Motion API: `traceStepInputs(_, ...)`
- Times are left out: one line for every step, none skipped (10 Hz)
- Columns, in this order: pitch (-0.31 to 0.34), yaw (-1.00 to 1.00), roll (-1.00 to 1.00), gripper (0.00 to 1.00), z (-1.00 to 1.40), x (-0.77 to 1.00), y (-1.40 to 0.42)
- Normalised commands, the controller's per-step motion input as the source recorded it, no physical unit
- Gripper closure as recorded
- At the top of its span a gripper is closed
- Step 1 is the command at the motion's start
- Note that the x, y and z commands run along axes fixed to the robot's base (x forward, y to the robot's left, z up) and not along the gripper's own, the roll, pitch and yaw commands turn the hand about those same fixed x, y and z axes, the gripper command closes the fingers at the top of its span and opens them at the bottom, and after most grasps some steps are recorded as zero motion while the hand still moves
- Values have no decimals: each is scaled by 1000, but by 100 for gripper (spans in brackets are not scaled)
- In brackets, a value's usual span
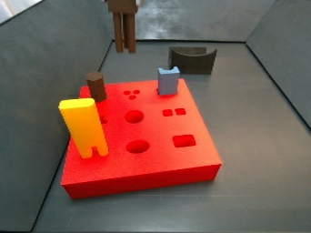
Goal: Pick up the 3 prong object. Move up. Move to above the board. Insert the 3 prong object.
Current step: Insert the 3 prong object.
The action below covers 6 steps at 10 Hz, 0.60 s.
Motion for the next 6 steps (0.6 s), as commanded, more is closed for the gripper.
traceStepInputs(-240, -966, -101, 100, -514, -3, -40)
traceStepInputs(-233, -974, -93, 100, -514, 0, -34)
traceStepInputs(-176, -1000, -43, 100, -631, 0, 0)
traceStepInputs(-107, -1000, 0, 100, -763, 0, 0)
traceStepInputs(-76, -851, 0, 100, -803, 11, 77)
traceStepInputs(-57, -849, 0, 100, -794, 9, 91)
